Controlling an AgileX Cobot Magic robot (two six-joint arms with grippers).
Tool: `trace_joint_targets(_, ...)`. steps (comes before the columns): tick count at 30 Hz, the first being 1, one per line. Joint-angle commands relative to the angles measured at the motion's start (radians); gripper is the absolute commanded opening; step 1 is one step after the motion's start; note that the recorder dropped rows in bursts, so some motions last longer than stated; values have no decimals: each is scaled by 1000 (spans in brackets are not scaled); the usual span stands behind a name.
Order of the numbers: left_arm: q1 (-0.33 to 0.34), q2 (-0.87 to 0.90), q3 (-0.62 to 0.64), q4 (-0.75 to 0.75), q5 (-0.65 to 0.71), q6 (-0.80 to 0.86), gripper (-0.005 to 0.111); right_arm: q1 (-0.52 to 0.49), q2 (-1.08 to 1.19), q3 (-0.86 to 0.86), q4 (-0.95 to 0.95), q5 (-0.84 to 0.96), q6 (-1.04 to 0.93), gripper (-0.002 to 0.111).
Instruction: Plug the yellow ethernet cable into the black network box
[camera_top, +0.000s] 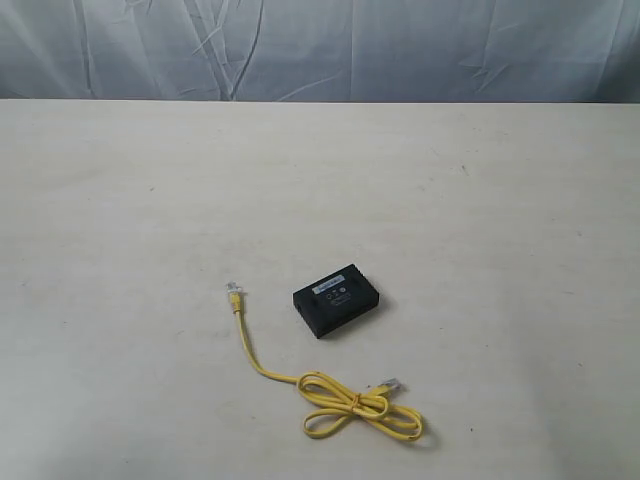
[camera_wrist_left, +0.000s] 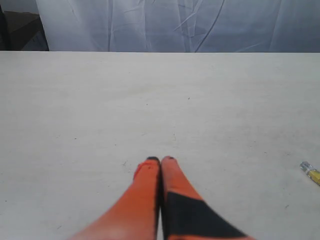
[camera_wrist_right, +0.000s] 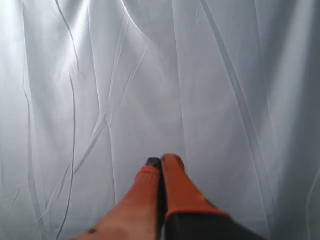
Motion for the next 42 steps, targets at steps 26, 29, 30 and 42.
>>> trace_joint_targets(26,0,-5,5,-4,-15,-6,0,78,1162,-746,435,1112,-241,-1)
trace_joint_targets(29,0,-5,5,-4,-15,-6,0,202,1308,-820,425,1126,-243,-1)
trace_joint_targets(30,0,-5,5,-4,-15,-6,0,254,1354,-843,424,1124,-235,-1)
trace_joint_targets(42,0,-5,5,-4,-15,-6,0,784,1831,-1223,214,1055,50,-1)
